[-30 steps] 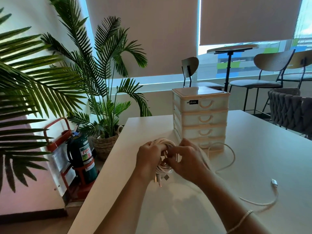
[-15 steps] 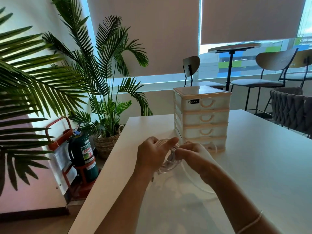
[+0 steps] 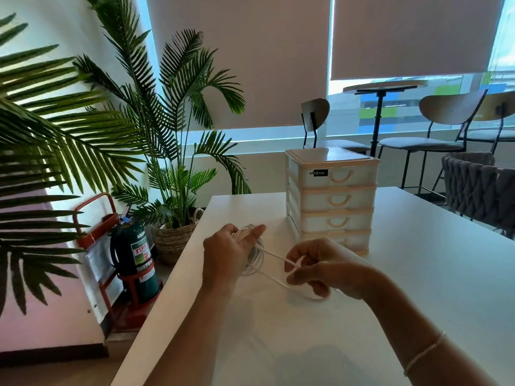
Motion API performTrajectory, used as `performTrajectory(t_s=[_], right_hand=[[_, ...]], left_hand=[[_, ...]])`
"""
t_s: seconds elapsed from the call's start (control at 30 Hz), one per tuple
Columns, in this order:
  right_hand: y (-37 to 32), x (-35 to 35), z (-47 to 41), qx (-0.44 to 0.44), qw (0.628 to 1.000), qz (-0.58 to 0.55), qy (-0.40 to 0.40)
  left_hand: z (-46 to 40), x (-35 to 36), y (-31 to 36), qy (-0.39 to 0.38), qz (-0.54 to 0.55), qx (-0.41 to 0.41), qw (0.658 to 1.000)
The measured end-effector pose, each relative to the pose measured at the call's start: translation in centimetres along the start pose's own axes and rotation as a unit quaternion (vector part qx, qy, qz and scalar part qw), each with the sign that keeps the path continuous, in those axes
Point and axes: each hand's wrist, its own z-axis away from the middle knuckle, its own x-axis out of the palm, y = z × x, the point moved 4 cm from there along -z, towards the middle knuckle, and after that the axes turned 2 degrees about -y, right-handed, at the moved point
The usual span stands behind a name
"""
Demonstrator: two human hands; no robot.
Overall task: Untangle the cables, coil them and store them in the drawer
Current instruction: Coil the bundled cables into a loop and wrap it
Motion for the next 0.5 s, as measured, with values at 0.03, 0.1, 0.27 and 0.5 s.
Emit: performTrajectory(t_s=[0.03, 0.1, 0.27, 0.5], right_hand=[[0.3, -0.1, 0.0, 0.013, 1.0, 0.015, -0.022], [0.8, -0.3, -0.1, 0.037, 0.996, 0.033, -0.068], [1.6, -2.1, 0.5, -0.026, 0.991, -0.058, -0.119], [3.2, -4.0, 0.9, 0.012, 0.989, -0.126, -0.075]], left_hand=[[-0.1, -0.1, -0.2, 0.005, -0.004, -0.006, 1.0], [-0.2, -0.3, -0.7, 0.014, -0.012, -0.014, 1.0], [-0.7, -1.3, -1.6, 0.041, -0.02, -0.041, 0.998], [-0.6, -1.5, -1.9, 0.052, -0.023, -0.071, 0.996]])
